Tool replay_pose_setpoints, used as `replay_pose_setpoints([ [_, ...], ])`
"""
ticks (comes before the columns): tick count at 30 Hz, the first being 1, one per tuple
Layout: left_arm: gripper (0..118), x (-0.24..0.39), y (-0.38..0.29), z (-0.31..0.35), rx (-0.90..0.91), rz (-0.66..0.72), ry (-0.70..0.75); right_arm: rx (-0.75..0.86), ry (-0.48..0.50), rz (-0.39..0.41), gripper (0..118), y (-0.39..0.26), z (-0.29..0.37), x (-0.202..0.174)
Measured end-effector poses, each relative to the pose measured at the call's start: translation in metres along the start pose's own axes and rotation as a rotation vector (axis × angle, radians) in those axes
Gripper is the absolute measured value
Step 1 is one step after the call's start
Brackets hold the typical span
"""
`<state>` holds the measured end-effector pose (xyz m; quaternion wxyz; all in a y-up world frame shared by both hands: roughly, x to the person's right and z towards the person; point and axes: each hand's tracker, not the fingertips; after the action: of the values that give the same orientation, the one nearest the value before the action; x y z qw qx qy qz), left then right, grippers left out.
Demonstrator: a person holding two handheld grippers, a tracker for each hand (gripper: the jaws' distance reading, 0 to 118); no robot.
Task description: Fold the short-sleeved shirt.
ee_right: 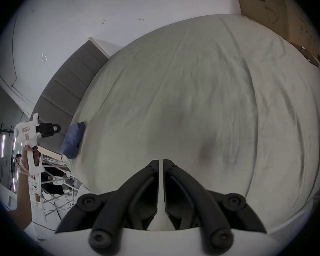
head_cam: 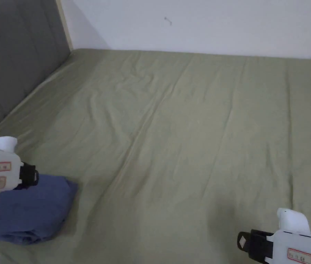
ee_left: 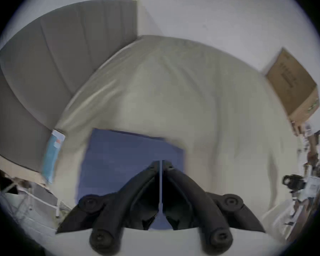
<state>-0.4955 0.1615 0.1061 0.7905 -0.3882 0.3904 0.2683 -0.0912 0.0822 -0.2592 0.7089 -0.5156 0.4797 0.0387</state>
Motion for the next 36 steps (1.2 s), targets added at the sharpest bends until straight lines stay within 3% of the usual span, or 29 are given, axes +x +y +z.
replay_pose_setpoints([
  [6, 0, 0.098, -0.038, 0.032, 0.048, -0.036, -0.091, 0.082, -0.014, 0.031, 4, -0.001, 0.032, 0.005],
  [12, 0, 0.182, -0.059, 0.081, 0.288, -0.093, -0.029, 0.302, -0.219, 0.141, 4, 0.016, 0.090, -0.013],
  [20, 0, 0.260, -0.070, 0.166, 0.618, -0.147, -0.006, 0.640, -0.358, 0.252, 4, 0.031, 0.180, -0.057],
  [25, 0, 0.292, -0.084, 0.204, 0.786, -0.206, 0.053, 0.792, -0.381, 0.216, 5, 0.028, 0.222, -0.075],
  [27, 1, 0.301, -0.091, 0.210, 0.793, -0.215, 0.052, 0.847, -0.402, 0.209, 14, 0.024, 0.232, -0.079],
  [29, 15, 0.304, -0.097, 0.214, 0.806, -0.213, 0.049, 0.864, -0.410, 0.221, 43, 0.021, 0.238, -0.081],
  [30, 30, 0.305, -0.099, 0.216, 0.818, -0.209, 0.040, 0.872, -0.415, 0.224, 66, 0.020, 0.239, -0.081],
  [31, 61, 0.307, -0.100, 0.218, 0.821, -0.200, 0.039, 0.875, -0.413, 0.224, 92, 0.018, 0.241, -0.080],
  [32, 82, 0.307, -0.100, 0.219, 0.819, -0.198, 0.034, 0.879, -0.413, 0.222, 100, 0.017, 0.242, -0.078],
  [33, 98, 0.306, -0.100, 0.220, 0.819, -0.189, 0.024, 0.909, -0.407, 0.220, 100, 0.013, 0.244, -0.077],
  [34, 108, 0.307, -0.101, 0.220, 0.822, -0.191, 0.019, 0.924, -0.407, 0.218, 100, 0.011, 0.245, -0.077],
  [36, 110, 0.309, -0.104, 0.223, 0.838, -0.200, 0.022, 0.940, -0.405, 0.219, 104, 0.009, 0.249, -0.078],
])
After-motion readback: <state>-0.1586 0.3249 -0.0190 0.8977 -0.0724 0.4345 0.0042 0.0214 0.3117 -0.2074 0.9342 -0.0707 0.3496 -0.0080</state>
